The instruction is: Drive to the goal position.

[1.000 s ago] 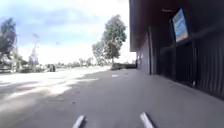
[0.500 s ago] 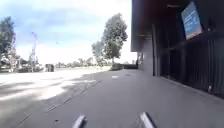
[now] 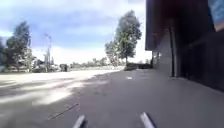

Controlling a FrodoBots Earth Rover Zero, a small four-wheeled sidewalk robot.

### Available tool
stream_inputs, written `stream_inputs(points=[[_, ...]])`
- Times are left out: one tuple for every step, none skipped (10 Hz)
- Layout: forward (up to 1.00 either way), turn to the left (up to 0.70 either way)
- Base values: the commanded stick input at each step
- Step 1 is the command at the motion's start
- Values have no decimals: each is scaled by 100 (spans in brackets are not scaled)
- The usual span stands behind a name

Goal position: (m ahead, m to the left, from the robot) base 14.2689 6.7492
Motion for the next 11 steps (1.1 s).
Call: stream_inputs(points=[[100,0],[100,0],[100,0],[100,0],[100,0],[100,0],[100,0],[100,0],[100,0],[100,0],[100,0]])
